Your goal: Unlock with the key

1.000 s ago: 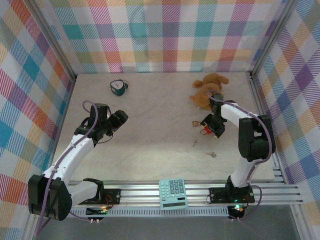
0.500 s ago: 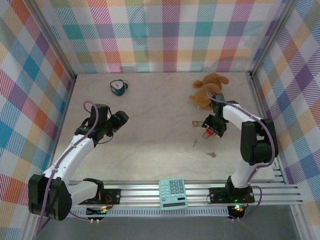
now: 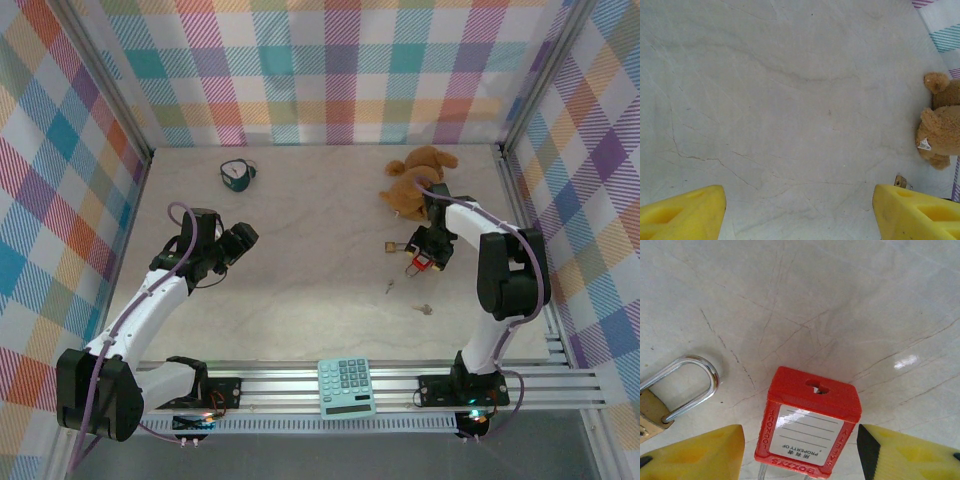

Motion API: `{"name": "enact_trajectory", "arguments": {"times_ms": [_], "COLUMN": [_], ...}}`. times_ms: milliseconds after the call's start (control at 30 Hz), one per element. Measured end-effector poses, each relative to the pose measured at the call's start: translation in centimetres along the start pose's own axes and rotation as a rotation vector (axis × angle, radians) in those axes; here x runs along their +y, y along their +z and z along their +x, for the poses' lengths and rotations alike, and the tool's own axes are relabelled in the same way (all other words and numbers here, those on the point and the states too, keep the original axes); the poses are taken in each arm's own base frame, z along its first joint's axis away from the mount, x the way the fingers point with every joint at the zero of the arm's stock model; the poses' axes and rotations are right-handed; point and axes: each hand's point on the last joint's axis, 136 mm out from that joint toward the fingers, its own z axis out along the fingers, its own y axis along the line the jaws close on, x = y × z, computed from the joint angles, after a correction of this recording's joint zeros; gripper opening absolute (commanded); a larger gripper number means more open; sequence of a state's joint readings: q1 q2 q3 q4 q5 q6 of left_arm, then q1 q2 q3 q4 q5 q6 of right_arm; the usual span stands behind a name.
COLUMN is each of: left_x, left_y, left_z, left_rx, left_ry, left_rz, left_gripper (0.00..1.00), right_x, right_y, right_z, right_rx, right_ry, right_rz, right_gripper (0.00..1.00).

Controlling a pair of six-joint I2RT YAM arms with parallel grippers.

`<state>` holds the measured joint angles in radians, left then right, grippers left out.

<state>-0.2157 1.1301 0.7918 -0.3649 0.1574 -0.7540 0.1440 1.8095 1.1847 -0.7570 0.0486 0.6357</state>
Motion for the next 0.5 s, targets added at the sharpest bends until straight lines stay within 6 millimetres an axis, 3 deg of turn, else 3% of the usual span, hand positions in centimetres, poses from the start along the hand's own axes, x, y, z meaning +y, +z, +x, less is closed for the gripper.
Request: {"name": "enact_trajectory", "arguments": {"times_ms": [500], "left_x": [-0.33], "left_y": [0.27], "left_z": [0.71], "left_rx": [0.025], "left_ry": [0.011], "left_rz": [0.007], "left_gripper": [0.77], "right_x": [-0.18], "right_y": [0.68], "right_z": [-0.29], "right_rx": [0.003], "right_ry": [0.031], "right_rz": [0.006], "right_gripper": [0.56]}}
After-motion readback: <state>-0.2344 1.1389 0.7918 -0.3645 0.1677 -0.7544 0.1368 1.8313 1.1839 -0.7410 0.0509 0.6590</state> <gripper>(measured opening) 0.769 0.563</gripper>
